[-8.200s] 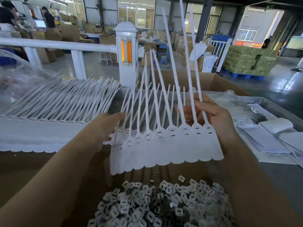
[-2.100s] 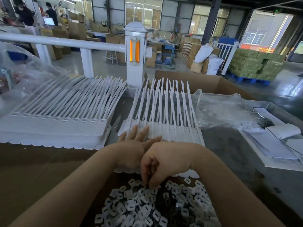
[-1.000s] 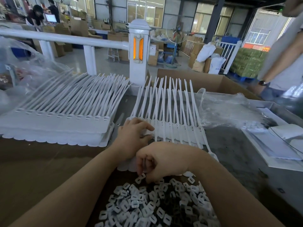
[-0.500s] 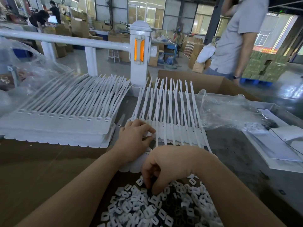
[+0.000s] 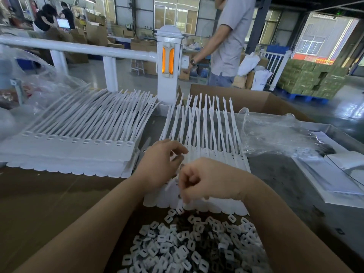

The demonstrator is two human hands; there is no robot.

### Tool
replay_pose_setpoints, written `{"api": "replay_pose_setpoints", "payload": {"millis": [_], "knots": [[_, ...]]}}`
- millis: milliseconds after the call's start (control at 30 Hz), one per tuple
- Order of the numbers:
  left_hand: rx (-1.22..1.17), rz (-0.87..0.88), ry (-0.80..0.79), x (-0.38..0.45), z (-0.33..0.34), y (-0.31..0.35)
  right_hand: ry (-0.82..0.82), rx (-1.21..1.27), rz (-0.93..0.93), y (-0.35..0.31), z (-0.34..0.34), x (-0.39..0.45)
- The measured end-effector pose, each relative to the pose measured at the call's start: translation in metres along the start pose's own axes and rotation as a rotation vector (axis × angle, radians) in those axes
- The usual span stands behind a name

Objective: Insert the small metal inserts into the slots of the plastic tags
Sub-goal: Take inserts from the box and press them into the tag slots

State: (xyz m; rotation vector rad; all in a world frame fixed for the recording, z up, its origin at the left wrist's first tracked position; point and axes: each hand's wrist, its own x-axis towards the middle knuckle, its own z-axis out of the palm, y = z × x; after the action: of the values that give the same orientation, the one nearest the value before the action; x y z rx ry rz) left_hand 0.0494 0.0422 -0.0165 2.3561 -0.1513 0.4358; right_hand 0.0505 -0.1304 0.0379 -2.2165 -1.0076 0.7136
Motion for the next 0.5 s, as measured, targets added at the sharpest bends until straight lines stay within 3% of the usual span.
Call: {"api": "replay_pose_setpoints", "payload": {"millis": [167, 333, 500], "knots": [[-0.388, -0.252, -0.168, 0.003, -0.020, 0.011, 0.470, 0.139, 0.069, 0.017, 0.000, 0.008], [-0.686, -0.430, -0.377, 0.003, -0.028, 0.009, 0.574, 0.142, 0.017, 0.024, 0.004, 0.011], [-0.673, -0.448, -0.378, 0.003, -0.029, 0.007, 0.583, 0.074, -0.027, 0.025, 0.006, 0.011]]}}
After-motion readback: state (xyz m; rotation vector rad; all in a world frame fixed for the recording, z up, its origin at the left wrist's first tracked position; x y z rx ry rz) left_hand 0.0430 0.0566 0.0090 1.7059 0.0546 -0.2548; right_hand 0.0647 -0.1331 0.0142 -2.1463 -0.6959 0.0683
